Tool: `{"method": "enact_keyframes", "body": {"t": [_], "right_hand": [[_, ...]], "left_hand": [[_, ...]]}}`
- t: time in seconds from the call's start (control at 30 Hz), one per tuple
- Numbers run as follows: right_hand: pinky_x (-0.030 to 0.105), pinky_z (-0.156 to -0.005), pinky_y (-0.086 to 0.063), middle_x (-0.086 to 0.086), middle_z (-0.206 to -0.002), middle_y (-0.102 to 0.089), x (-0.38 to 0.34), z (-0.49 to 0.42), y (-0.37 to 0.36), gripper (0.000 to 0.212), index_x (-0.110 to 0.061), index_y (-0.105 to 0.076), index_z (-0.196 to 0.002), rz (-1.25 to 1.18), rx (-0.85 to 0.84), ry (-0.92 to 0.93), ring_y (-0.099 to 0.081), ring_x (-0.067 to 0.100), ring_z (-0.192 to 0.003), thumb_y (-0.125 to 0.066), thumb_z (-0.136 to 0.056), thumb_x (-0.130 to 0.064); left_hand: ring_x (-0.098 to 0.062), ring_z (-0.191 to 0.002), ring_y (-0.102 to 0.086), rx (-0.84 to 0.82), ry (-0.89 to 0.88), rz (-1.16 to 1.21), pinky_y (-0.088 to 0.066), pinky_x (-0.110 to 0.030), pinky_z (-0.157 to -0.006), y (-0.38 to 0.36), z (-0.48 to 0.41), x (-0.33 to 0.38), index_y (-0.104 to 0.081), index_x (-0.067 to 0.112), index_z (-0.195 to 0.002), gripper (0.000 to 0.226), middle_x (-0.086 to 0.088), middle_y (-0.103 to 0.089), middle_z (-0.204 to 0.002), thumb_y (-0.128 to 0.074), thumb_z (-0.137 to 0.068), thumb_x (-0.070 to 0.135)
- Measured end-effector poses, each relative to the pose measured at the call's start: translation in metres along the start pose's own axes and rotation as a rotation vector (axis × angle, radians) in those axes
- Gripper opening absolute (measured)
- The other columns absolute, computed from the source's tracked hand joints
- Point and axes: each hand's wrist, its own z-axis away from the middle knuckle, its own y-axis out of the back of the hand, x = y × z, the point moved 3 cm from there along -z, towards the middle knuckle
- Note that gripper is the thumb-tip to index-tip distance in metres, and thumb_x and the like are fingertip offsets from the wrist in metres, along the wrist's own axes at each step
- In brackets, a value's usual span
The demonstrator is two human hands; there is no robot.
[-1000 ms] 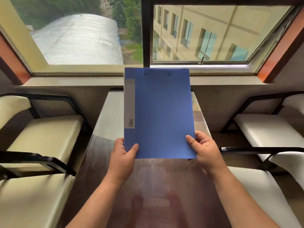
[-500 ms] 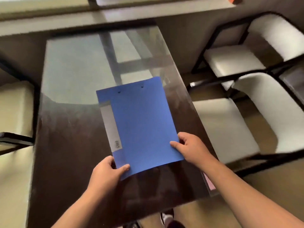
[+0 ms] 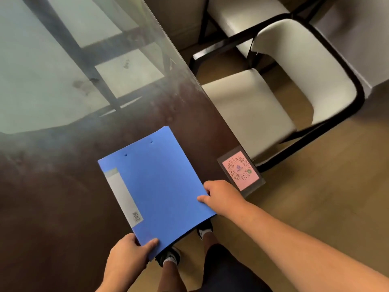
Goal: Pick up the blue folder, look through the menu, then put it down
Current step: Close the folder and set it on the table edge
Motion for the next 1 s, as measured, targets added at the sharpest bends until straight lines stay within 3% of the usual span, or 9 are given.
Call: {"method": "enact_keyframes", "body": {"t": [0.23, 0.33, 0.4, 0.47, 0.57, 0.63, 0.7, 0.83, 1.0], "right_hand": [[0.031, -0.049, -0.04, -0.007, -0.073, -0.053, -0.001, -0.004, -0.005, 0.042, -0.027, -0.046, -0.079, 0.237, 0.006, -0.019, -0.055, 0.014, -0.063, -0.059, -0.095, -0.063], [0.03, -0.048, -0.041, -0.006, -0.074, -0.051, -0.007, -0.001, 0.0, 0.043, -0.025, -0.047, -0.09, 0.333, 0.064, -0.002, -0.057, 0.02, -0.066, -0.061, -0.094, -0.066], [0.03, -0.048, -0.042, -0.002, -0.083, -0.057, -0.016, 0.005, 0.0, 0.039, -0.023, -0.047, -0.097, 0.381, 0.122, 0.057, -0.054, 0.022, -0.066, -0.065, -0.095, -0.058], [0.032, -0.05, -0.044, 0.004, -0.097, -0.059, -0.026, 0.012, -0.006, 0.032, -0.02, -0.049, -0.109, 0.438, 0.168, 0.156, -0.05, 0.022, -0.071, -0.072, -0.096, -0.038], [0.038, -0.071, -0.05, 0.014, -0.125, -0.053, -0.04, 0.021, -0.028, 0.052, -0.022, -0.05, -0.136, 0.467, 0.169, 0.289, -0.052, 0.032, -0.097, -0.069, -0.089, -0.009], [0.048, -0.097, -0.047, 0.02, -0.153, -0.04, -0.05, 0.028, -0.047, 0.063, -0.024, -0.039, -0.155, 0.489, 0.12, 0.356, -0.046, 0.044, -0.126, -0.066, -0.098, -0.023], [0.055, -0.11, -0.039, 0.023, -0.167, -0.022, -0.057, 0.035, -0.064, 0.066, -0.025, -0.03, -0.161, 0.496, 0.052, 0.355, -0.034, 0.05, -0.139, -0.061, -0.104, -0.037], [0.06, -0.119, -0.028, 0.022, -0.173, -0.004, -0.058, 0.04, -0.074, 0.068, -0.027, -0.019, -0.164, 0.498, 0.024, 0.317, -0.017, 0.053, -0.149, -0.055, -0.107, -0.04], [0.06, -0.119, -0.028, 0.019, -0.174, -0.005, -0.039, 0.039, -0.06, 0.068, -0.03, -0.02, -0.163, 0.51, 0.038, 0.31, -0.017, 0.051, -0.151, -0.055, -0.107, -0.042]], "left_hand": [[-0.008, -0.061, -0.067, 0.039, -0.058, -0.384, -0.051, -0.028, -0.052, 0.01, -0.007, 0.007, -0.065, 0.028, -0.074, 0.063, 0.009, -0.07, -0.066, -0.049, -0.066, 0.088], [-0.02, -0.072, -0.062, 0.226, -0.152, -0.42, -0.042, -0.033, -0.05, 0.016, -0.007, 0.01, -0.043, 0.028, -0.086, 0.07, 0.008, -0.055, -0.084, -0.067, -0.06, 0.088], [-0.031, -0.082, -0.063, 0.319, -0.314, -0.489, -0.047, -0.037, -0.054, 0.015, -0.009, 0.013, -0.053, 0.02, -0.103, 0.083, -0.001, -0.054, -0.096, -0.087, -0.052, 0.075], [-0.041, -0.097, -0.063, 0.36, -0.435, -0.643, -0.056, -0.049, -0.069, 0.012, -0.008, 0.018, -0.067, 0.01, -0.124, 0.102, -0.016, -0.064, -0.114, -0.097, -0.043, 0.064], [-0.046, -0.114, -0.06, 0.353, -0.518, -0.756, -0.056, -0.061, -0.091, 0.013, -0.007, 0.028, -0.071, 0.006, -0.13, 0.105, -0.022, -0.067, -0.131, -0.098, -0.045, 0.061], [-0.048, -0.112, -0.063, 0.342, -0.523, -0.783, -0.056, -0.062, -0.091, 0.012, -0.008, 0.028, -0.072, 0.002, -0.128, 0.105, -0.025, -0.068, -0.13, -0.099, -0.044, 0.06], [-0.05, -0.11, -0.065, 0.335, -0.519, -0.806, -0.057, -0.063, -0.09, 0.011, -0.009, 0.028, -0.073, -0.001, -0.125, 0.105, -0.027, -0.069, -0.128, -0.1, -0.042, 0.059], [-0.052, -0.11, -0.067, 0.317, -0.546, -0.825, -0.058, -0.064, -0.089, 0.008, -0.012, 0.029, -0.074, -0.004, -0.121, 0.105, -0.03, -0.07, -0.124, -0.099, -0.041, 0.061], [-0.049, -0.105, -0.066, 0.27, -0.561, -0.832, -0.058, -0.06, -0.083, -0.001, -0.012, 0.047, -0.074, -0.003, -0.118, 0.102, -0.028, -0.069, -0.119, -0.096, -0.045, 0.065]]}}
